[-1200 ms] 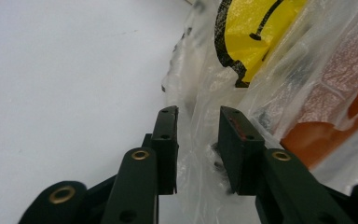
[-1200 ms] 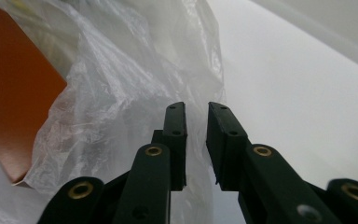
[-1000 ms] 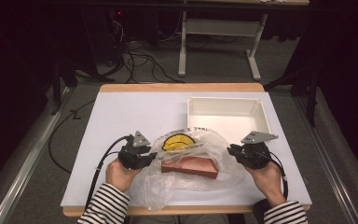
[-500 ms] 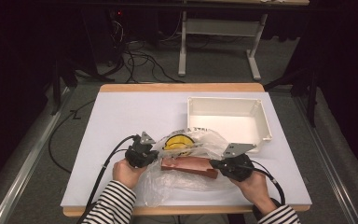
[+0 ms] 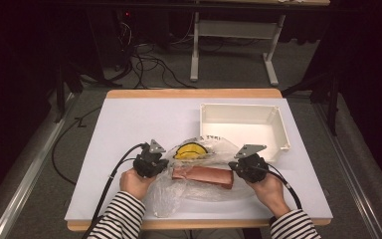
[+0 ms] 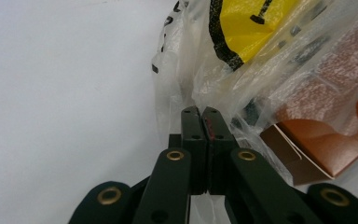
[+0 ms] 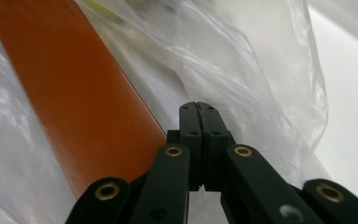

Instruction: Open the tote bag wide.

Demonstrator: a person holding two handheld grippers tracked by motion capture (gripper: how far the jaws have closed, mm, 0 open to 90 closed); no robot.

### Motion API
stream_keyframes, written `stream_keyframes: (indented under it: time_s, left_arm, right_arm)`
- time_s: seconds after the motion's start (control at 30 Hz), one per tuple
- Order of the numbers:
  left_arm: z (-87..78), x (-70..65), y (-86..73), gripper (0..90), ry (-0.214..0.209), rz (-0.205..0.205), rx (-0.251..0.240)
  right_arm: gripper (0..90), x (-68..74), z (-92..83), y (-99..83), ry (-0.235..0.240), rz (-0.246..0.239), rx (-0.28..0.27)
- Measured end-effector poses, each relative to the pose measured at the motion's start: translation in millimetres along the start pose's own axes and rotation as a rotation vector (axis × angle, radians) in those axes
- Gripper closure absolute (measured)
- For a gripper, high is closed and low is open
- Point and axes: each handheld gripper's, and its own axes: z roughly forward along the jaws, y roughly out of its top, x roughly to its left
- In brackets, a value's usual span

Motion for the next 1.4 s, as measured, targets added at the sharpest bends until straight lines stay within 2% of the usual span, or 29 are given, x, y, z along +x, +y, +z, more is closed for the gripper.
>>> stream_keyframes:
  time_s: [0.1,0.13,0.23,0.37,0.43,0.6,0.7,0.8,0.87,0.93,1.1,1.23,1.33,1.4]
  left_arm:
    - [0.0,1.6,-0.6,89.5,0.004,-0.001,0.004]
    - [0.3,2.3,-1.1,89.5,0.005,-0.006,0.002]
    - [1.2,6.0,-3.3,89.5,0.009,-0.013,0.007]
    - [3.7,9.9,-7.4,88.2,0.014,-0.031,0.015]
    - [1.4,8.5,-7.6,84.9,0.015,-0.027,0.007]
    - [-18.6,3.7,-6.1,71.3,-0.004,-0.039,-0.065]
    - [-32.0,3.3,-6.9,65.4,-0.012,-0.052,-0.088]
    - [-46.5,2.5,-8.5,62.5,-0.025,-0.068,-0.123]
    - [-55.0,0.0,-9.7,61.6,-0.051,-0.079,-0.148]
    - [-62.1,-3.7,-10.6,61.5,-0.069,-0.071,-0.155]
    - [-70.4,-28.0,-8.9,62.7,-0.116,0.009,-0.136]
    - [-63.1,-45.3,-8.5,64.0,-0.157,0.061,-0.084]
    - [-54.0,-47.4,-9.0,64.4,-0.129,0.075,-0.034]
    - [-47.3,-43.9,-8.8,64.3,-0.114,0.058,0.002]
  right_arm:
    - [90.0,-5.4,4.7,-4.6,-0.018,0.015,0.029]
    - [90.0,-10.6,5.8,-8.4,-0.019,0.036,0.049]
    - [90.0,-14.3,6.2,-11.5,-0.025,0.052,0.056]
    - [90.0,-21.5,7.4,-18.6,-0.009,0.09,0.079]
    - [90.0,-20.8,7.6,-19.3,-0.005,0.087,0.08]
    - [90.0,-18.2,9.3,-17.1,0.004,0.085,0.079]
    - [90.0,-17.4,8.7,-16.4,0.008,0.081,0.076]
    - [90.0,-16.8,8.5,-15.7,0.01,0.08,0.073]
    - [90.0,-16.6,8.5,-15.5,0.011,0.082,0.073]
    - [90.0,-16.5,8.6,-15.5,0.01,0.08,0.074]
    - [90.0,-16.8,9.0,-15.2,0.011,0.073,0.076]
    - [90.0,-16.4,8.6,-15.1,0.01,0.075,0.076]
    - [90.0,-16.1,8.0,-15.2,0.011,0.076,0.074]
    - [90.0,-16.3,8.0,-15.4,0.012,0.076,0.075]
